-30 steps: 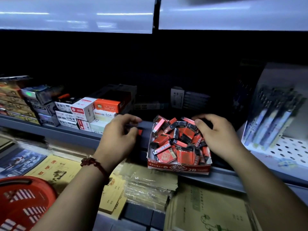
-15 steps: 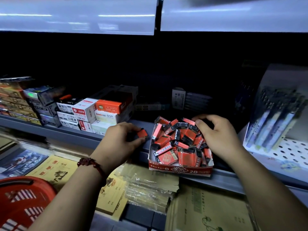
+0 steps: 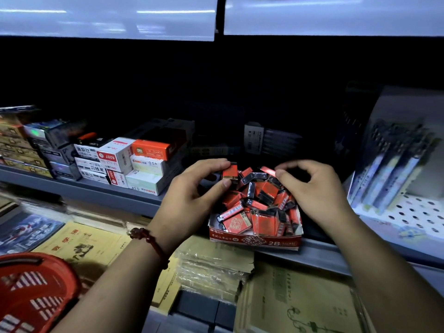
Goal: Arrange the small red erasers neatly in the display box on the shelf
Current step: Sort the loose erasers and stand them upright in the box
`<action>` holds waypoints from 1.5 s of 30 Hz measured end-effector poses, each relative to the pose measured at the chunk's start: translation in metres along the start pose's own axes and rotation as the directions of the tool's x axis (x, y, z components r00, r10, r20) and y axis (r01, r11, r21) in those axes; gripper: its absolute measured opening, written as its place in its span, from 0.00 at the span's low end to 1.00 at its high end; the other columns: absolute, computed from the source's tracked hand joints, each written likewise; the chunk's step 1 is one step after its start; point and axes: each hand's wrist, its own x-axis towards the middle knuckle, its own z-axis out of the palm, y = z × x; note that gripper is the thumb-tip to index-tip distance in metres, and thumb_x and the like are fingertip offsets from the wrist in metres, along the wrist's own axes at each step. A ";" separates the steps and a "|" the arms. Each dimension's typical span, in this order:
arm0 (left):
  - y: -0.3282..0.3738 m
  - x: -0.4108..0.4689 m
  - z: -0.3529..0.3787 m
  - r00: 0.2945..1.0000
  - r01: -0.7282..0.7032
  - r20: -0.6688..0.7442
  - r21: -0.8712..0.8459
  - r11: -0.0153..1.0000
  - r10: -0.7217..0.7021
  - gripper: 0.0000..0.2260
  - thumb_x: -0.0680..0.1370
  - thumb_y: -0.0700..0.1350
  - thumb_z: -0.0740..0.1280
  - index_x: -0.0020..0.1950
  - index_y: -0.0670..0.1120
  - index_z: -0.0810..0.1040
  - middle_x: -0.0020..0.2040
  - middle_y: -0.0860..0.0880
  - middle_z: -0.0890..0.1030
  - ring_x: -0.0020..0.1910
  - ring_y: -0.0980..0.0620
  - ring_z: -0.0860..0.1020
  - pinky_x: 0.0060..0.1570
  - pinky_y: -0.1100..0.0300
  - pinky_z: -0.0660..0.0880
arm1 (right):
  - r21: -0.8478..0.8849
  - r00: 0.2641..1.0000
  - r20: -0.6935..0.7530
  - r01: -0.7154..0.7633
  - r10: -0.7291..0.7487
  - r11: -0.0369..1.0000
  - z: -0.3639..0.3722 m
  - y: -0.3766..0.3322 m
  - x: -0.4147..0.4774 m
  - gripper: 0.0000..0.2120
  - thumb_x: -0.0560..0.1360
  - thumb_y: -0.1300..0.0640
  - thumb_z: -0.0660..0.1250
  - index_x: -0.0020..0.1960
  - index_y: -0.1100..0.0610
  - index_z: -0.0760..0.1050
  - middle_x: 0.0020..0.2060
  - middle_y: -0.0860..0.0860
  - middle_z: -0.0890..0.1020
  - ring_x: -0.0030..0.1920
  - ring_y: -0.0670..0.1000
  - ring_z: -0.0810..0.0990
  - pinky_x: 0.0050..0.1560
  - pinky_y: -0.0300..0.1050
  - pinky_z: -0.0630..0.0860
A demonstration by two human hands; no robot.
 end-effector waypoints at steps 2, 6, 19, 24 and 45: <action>0.000 0.000 0.002 1.000 0.001 -0.011 -0.007 1.000 -0.001 0.14 0.79 0.44 0.71 0.65 0.51 0.82 0.63 0.59 0.81 0.66 0.63 0.76 0.66 0.64 0.72 | -0.008 1.000 0.005 0.001 -0.001 1.000 0.000 0.000 0.000 0.03 0.78 0.54 0.71 0.50 0.47 0.84 0.43 0.41 0.86 0.41 0.41 0.85 0.42 0.39 0.81; 0.007 -0.002 0.004 0.999 0.039 -0.016 -0.093 0.995 -0.041 0.10 0.82 0.44 0.68 0.62 0.50 0.83 0.56 0.56 0.85 0.55 0.63 0.82 0.52 0.71 0.76 | -0.008 1.000 0.016 -0.003 0.003 1.000 0.000 -0.001 -0.001 0.03 0.78 0.54 0.71 0.49 0.47 0.84 0.41 0.42 0.86 0.38 0.42 0.85 0.41 0.43 0.82; 0.009 0.000 0.006 0.991 -0.088 -0.085 0.164 0.983 0.103 0.11 0.74 0.45 0.77 0.56 0.48 0.84 0.55 0.57 0.83 0.59 0.61 0.79 0.60 0.70 0.72 | -0.052 1.000 0.028 0.008 -0.006 0.999 0.001 -0.003 -0.001 0.03 0.78 0.52 0.71 0.50 0.46 0.83 0.41 0.42 0.86 0.40 0.54 0.86 0.44 0.54 0.83; 0.011 0.002 0.010 0.988 -0.056 -0.133 0.141 0.988 0.075 0.05 0.75 0.46 0.77 0.49 0.48 0.85 0.50 0.58 0.83 0.54 0.60 0.80 0.58 0.60 0.78 | -0.055 1.000 0.023 0.000 0.001 0.999 0.002 -0.003 -0.002 0.05 0.78 0.54 0.70 0.48 0.45 0.83 0.38 0.50 0.87 0.39 0.62 0.85 0.39 0.58 0.82; 0.005 -0.001 0.003 0.998 0.055 -0.018 0.041 0.998 -0.055 0.12 0.78 0.47 0.73 0.61 0.55 0.81 0.58 0.59 0.83 0.59 0.61 0.80 0.63 0.56 0.76 | -0.021 0.994 0.073 -0.082 0.083 0.996 0.004 0.000 0.003 0.09 0.82 0.57 0.64 0.52 0.45 0.81 0.44 0.59 0.87 0.46 0.66 0.84 0.49 0.66 0.81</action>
